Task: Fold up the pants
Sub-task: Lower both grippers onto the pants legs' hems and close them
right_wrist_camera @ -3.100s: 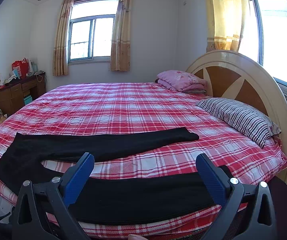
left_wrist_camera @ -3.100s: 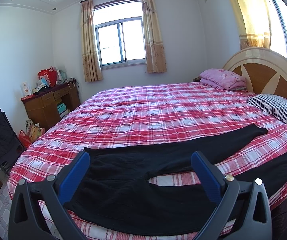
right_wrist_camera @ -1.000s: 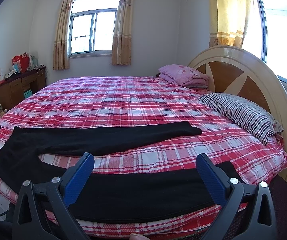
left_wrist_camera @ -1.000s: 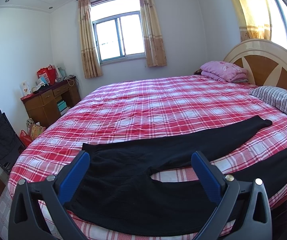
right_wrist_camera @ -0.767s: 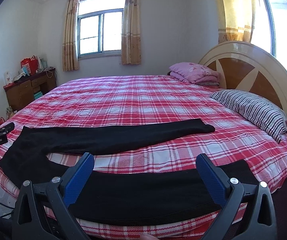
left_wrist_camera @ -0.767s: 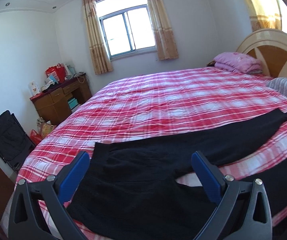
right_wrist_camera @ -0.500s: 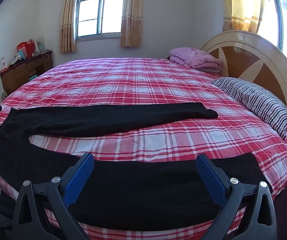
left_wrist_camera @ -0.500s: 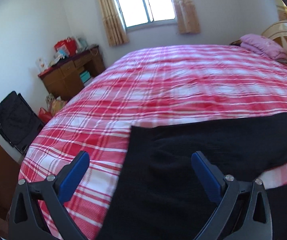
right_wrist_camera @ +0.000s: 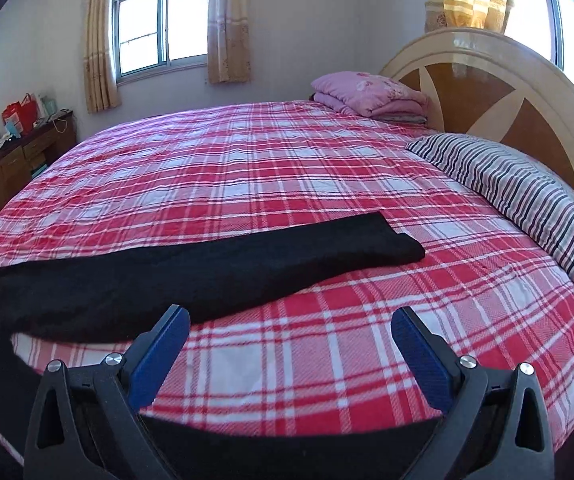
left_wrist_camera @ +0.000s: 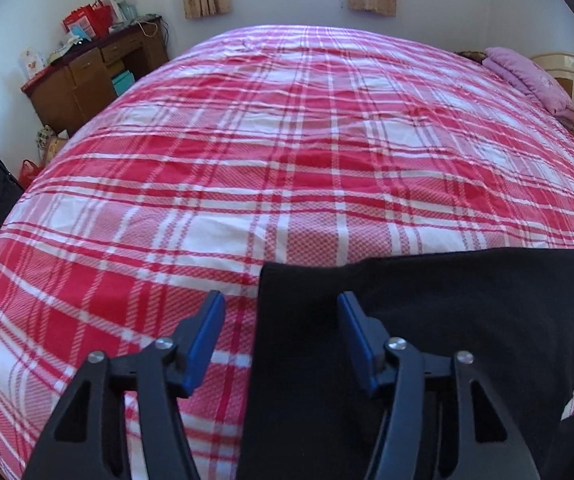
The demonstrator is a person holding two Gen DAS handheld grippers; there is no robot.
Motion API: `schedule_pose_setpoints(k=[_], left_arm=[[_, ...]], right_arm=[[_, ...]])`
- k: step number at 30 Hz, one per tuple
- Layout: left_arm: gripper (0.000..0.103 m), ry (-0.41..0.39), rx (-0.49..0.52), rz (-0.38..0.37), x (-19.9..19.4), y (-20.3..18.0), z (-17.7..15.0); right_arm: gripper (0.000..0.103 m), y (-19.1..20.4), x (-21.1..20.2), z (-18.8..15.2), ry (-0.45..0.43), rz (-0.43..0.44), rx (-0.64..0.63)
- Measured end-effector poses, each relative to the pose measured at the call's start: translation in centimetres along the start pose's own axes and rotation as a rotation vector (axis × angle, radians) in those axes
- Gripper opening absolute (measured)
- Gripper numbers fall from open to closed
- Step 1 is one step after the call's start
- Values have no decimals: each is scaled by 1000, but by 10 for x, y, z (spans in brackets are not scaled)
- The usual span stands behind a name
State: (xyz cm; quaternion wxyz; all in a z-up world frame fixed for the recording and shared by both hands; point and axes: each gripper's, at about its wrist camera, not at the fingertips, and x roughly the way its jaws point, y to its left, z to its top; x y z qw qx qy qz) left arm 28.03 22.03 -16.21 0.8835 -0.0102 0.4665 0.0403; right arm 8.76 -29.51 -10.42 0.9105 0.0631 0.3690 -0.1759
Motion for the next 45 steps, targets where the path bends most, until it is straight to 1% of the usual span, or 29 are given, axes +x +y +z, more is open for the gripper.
schedule_pose_setpoints(k=[1, 2, 3, 4, 5, 8, 11, 13, 15, 20, 24, 30, 34, 38, 42, 43, 44, 45], left_arm=[[56, 4, -1, -5, 3, 2, 2], [53, 11, -2, -13, 6, 3, 4], [50, 15, -3, -18, 8, 4, 6], [50, 21, -2, -23, 10, 4, 7], [49, 24, -1, -28, 12, 3, 8], [41, 26, -6, -59, 14, 4, 10], [41, 16, 19, -63, 14, 2, 11], [41, 27, 23, -70, 16, 3, 12], [41, 27, 23, -98, 17, 4, 13], [40, 40, 29, -102, 20, 3, 15], [40, 52, 9, -101, 21, 3, 18], [40, 38, 7, -113, 23, 1, 15], [40, 37, 8, -104, 24, -1, 15], [40, 39, 15, -97, 26, -3, 16], [40, 43, 18, -87, 27, -5, 18], [40, 42, 23, -84, 27, -6, 18], [40, 42, 28, -81, 27, -6, 18], [40, 40, 32, -79, 27, -7, 18]], right_arm=[[98, -2, 6, 2, 7, -1, 7], [92, -4, 11, 3, 17, -1, 10], [88, -5, 18, 5, 32, 4, 10], [80, -8, 25, 7, 49, 8, 12], [74, -10, 32, 9, 67, 11, 18], [74, -24, 52, 15, 116, 27, 60], [73, -40, 68, 26, 144, 33, 103], [73, -49, 76, 36, 150, 16, 107], [73, -55, 84, 45, 150, -10, 103], [66, -75, 115, 67, 193, -54, 114], [66, -89, 136, 78, 214, -75, 115], [66, -102, 167, 93, 227, -97, 98], [66, -112, 193, 102, 248, -121, 97], [66, -127, 218, 106, 275, -76, 140], [65, -132, 237, 105, 306, -29, 150], [61, -133, 242, 103, 314, -29, 151], [54, -133, 245, 101, 324, -27, 154], [51, -134, 248, 99, 333, -19, 158]])
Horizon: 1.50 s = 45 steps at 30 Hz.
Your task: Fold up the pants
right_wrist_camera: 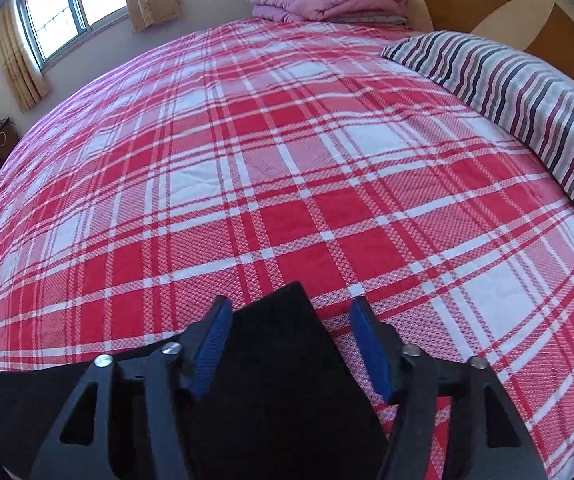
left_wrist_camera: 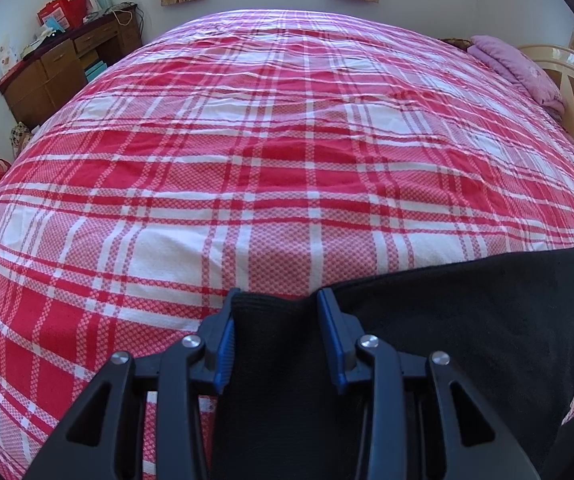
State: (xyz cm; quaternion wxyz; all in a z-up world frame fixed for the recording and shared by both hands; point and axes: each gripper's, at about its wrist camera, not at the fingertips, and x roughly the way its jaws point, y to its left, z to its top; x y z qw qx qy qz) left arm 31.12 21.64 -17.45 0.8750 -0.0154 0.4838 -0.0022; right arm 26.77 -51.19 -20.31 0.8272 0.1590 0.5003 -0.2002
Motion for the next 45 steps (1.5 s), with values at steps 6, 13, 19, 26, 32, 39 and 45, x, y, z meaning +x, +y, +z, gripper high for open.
schedule_pose_setpoints(k=[6, 13, 19, 26, 32, 39, 45], left_arm=[[19, -13, 1, -25, -3, 1, 0], [15, -83, -21, -48, -24, 2, 1], [15, -161, -62, -107, -48, 14, 0], [15, -262, -65, -185, -78, 18, -6], [15, -349, -52, -240, -111, 26, -20], [15, -412, -20, -301, -139, 36, -50], [15, -437, -20, -340, -150, 48, -83]], right_arm=[[14, 4, -7, -3, -24, 13, -30], [9, 14, -50, -3, -140, 16, -67], [9, 12, -107, -12, -273, 41, -64], [8, 1, -165, -39, -366, 64, -44], [8, -20, -198, -77, -401, 73, -8], [8, -47, -227, -127, -427, 102, 45], [8, -68, -247, -174, -447, 122, 94]])
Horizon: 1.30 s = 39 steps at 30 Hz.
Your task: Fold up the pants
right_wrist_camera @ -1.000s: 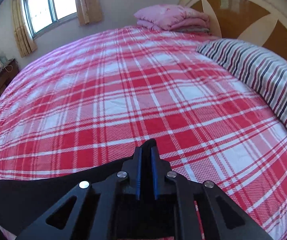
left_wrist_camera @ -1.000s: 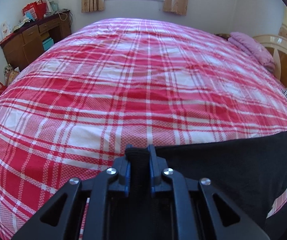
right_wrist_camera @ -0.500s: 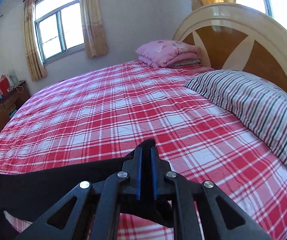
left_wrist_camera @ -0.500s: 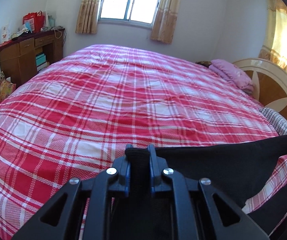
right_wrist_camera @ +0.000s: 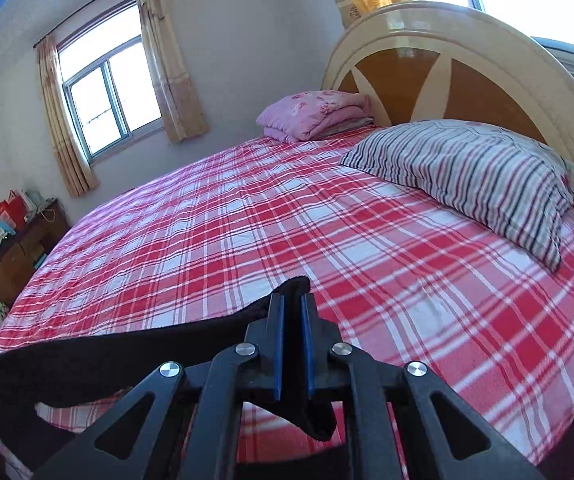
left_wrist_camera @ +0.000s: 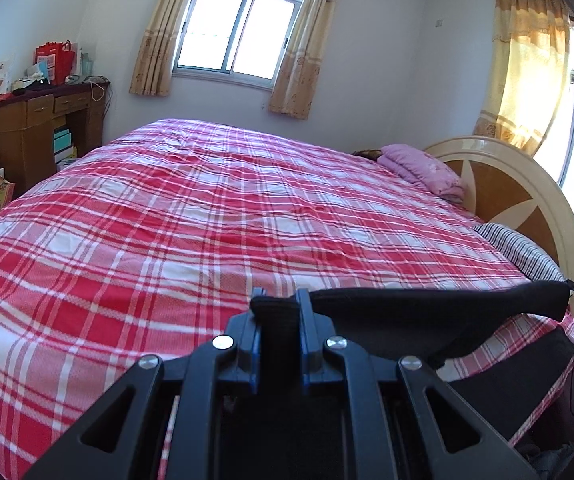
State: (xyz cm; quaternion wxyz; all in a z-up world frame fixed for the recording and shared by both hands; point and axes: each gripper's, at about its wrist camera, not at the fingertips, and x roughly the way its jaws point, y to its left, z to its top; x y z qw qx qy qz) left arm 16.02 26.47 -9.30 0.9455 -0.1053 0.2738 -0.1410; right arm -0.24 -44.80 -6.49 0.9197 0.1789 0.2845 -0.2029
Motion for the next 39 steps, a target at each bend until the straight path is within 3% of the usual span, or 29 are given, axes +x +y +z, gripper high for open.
schedule_pose_setpoints(k=[8, 17, 19, 22, 24, 26, 30, 33, 34, 36, 37, 38, 39], left_arm=[[15, 8, 45, -42, -26, 0, -36], [16, 45, 137, -60, -36, 3, -87], [17, 60, 166, -60, -34, 1, -95], [27, 79, 189, -52, -32, 3, -103], [48, 82, 197, -19, -36, 9, -108], [54, 71, 194, -4, -46, 18, -111], [54, 50, 182, 31, -68, 33, -112], [54, 35, 135, 83, -80, 49, -108], [54, 37, 99, 93, -84, 55, -107], [54, 54, 48, 81, -86, 60, -108], [54, 67, 21, 48, -88, 59, -110], [54, 78, 13, 26, -87, 57, -112], [54, 91, 8, 13, -87, 54, -114]], right_arm=[[8, -28, -34, -44, 11, -9, 59], [8, -55, -41, -90, 79, -25, 99], [0, -59, -43, -95, 84, -54, 97], [0, -70, -46, -102, 104, -86, 104], [0, -76, -50, -105, 109, -98, 114], [0, -81, -60, -107, 94, -103, 129], [1, -62, -74, -106, 56, -128, 52], [1, -32, -76, -103, 43, -101, -23], [4, -18, -75, -102, 41, -81, -54], [30, 16, -73, -103, 46, -33, -121], [58, 32, -71, -104, 51, -6, -151], [67, 53, -69, -107, 48, 27, -195], [67, 75, -68, -111, 40, 58, -251]])
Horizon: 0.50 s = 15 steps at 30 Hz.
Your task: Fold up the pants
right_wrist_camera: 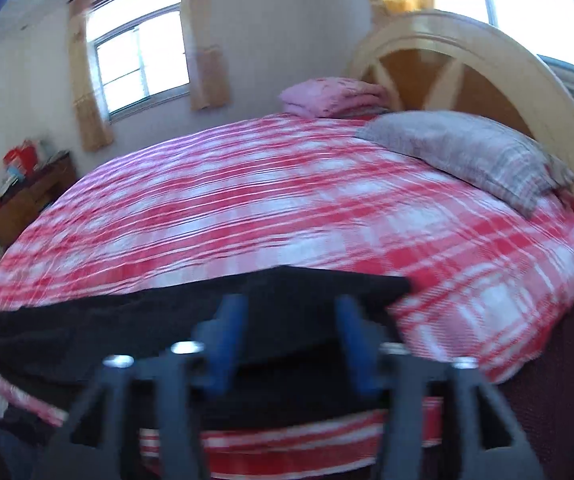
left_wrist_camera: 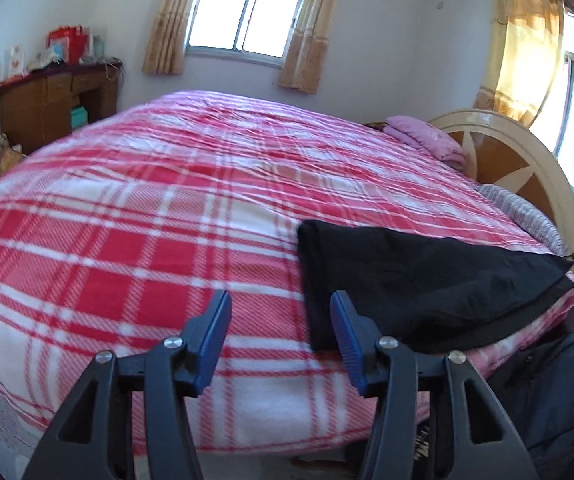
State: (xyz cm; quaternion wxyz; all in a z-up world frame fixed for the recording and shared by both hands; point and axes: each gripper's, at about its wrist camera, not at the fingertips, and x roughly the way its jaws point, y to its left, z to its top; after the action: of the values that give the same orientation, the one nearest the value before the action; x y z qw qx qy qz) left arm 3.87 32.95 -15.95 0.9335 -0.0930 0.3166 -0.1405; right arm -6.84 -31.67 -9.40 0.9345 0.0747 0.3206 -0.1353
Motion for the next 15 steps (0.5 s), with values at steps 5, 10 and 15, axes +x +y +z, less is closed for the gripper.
schedule_pose_setpoints(k=[5, 10, 15], left_arm=[[54, 94, -36, -93, 9, -20, -7], [54, 187, -96, -167, 14, -26, -9], [54, 225, -156, -216, 7, -26, -18]], right_arm=[[67, 107, 20, -5, 35, 109, -267], [67, 186, 38, -24, 82, 262, -402], [67, 226, 48, -44, 102, 318, -515]])
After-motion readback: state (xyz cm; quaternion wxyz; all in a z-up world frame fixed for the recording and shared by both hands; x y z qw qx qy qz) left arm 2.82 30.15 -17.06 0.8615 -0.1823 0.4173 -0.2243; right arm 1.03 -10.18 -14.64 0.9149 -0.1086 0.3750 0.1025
